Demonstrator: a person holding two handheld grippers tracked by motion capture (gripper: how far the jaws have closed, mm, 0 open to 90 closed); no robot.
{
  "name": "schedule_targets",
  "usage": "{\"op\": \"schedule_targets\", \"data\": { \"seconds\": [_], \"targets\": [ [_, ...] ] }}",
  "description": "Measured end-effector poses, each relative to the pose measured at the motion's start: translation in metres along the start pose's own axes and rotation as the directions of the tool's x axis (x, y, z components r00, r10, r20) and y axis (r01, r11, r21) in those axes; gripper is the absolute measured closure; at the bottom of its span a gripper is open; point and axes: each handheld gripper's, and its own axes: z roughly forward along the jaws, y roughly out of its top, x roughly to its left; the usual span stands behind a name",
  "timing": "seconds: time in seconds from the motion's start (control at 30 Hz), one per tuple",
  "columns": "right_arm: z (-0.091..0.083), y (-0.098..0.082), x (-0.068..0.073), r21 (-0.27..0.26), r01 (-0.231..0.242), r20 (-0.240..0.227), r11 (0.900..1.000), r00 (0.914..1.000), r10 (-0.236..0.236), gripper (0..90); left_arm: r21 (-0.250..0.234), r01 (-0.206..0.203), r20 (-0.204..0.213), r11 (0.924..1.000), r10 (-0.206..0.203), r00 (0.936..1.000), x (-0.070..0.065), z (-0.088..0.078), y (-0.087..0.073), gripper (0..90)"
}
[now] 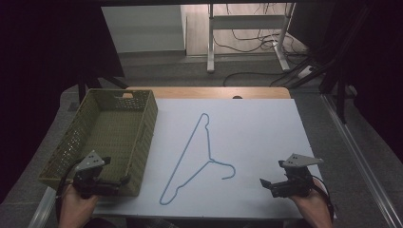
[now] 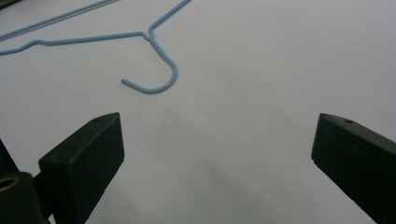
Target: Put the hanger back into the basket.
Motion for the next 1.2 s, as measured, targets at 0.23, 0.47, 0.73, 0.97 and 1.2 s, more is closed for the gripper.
{"op": "schedule_targets", "data": {
  "seconds": [0.23, 0.47, 0.73, 0.97, 1.2],
  "targets": [
    [0.000, 0.001, 0.002, 0.004, 0.009, 0.006, 1.000, 0.9999, -0.009, 1.2, 0.002, 0.006, 0.006, 1.0000, -0.006, 1.0000, -0.001, 0.001, 0.001, 0.0],
    [-0.001, 0.001, 0.002, 0.003, 0.011, 0.016, 1.000, 0.9998, -0.011, 1.2, 0.008, 0.010, 0.000, 0.9999, -0.010, 0.9999, -0.002, 0.001, 0.002, 0.0],
    [-0.002, 0.002, 0.004, 0.000, 0.017, 0.027, 1.000, 0.9995, -0.017, 1.2, 0.001, 0.015, 0.026, 0.9999, -0.015, 0.9996, -0.009, -0.001, 0.016, 1.6],
    [-0.005, 0.005, 0.006, -0.020, 0.019, 0.022, 1.000, 0.9996, -0.018, 0.8, -0.003, -0.005, 0.045, 1.0000, 0.005, 0.9990, -0.021, 0.000, 0.029, 1.7],
    [-0.007, 0.007, 0.008, -0.027, 0.020, 0.026, 0.999, 0.9995, -0.020, 0.6, -0.008, -0.038, 0.125, 0.9993, 0.038, 0.9914, -0.038, 0.012, 0.046, 0.6]
  ]
}}
